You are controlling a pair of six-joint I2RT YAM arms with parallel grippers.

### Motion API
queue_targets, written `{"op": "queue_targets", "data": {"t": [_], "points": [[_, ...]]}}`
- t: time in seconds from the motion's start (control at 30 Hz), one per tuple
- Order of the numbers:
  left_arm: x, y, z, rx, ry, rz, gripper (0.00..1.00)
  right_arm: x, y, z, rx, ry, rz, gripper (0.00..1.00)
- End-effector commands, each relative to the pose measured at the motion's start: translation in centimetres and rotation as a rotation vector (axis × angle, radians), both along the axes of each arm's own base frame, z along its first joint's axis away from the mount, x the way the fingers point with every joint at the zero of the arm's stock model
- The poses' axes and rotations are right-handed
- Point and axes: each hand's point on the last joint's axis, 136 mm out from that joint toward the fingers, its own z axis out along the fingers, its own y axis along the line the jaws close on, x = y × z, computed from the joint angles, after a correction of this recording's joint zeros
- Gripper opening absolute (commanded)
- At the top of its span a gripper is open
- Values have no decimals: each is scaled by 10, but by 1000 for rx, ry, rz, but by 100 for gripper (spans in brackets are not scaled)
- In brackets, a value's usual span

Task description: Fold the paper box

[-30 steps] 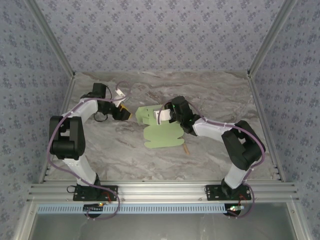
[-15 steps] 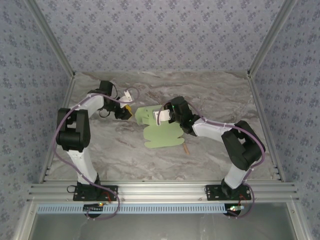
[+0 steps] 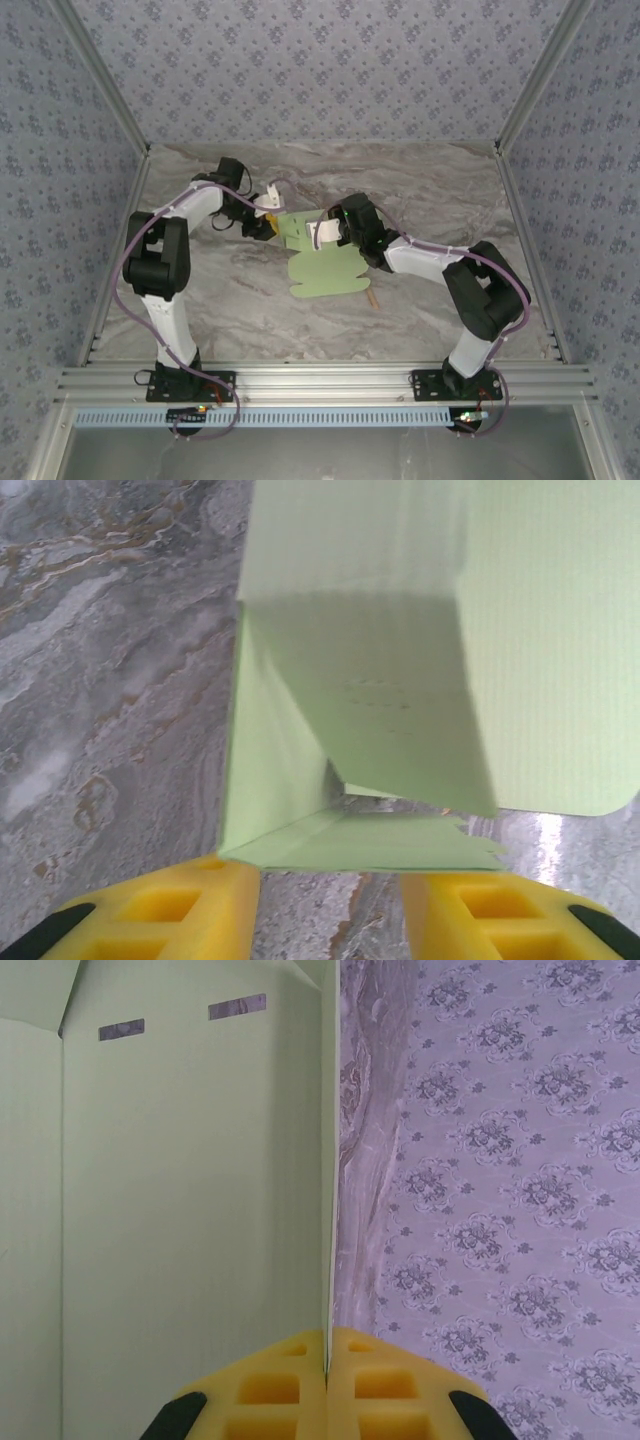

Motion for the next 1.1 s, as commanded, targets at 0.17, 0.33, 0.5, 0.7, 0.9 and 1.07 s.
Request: {"op": "queue_targets", "data": {"t": [0.17, 0.33, 0.5, 0.7, 0.9, 1.07], "points": [[-14, -27, 15, -84, 26, -99, 38, 0, -2, 5, -8, -22, -24, 0], [-15, -29, 15, -99, 42, -96, 38, -1, 0, 7, -3, -42, -21, 0], [-18, -30, 13, -102, 60, -88, 38, -2, 0, 11, -12, -112, 8, 0], [-15, -27, 12, -89, 70, -62, 39, -3, 7, 15, 24, -121, 20, 0], [-12, -6, 21, -103, 79, -11, 40, 2, 28, 21, 72, -145, 22, 0], [-9, 17, 22, -85, 86, 42, 42, 6, 51, 22, 95, -149, 27, 0]]}}
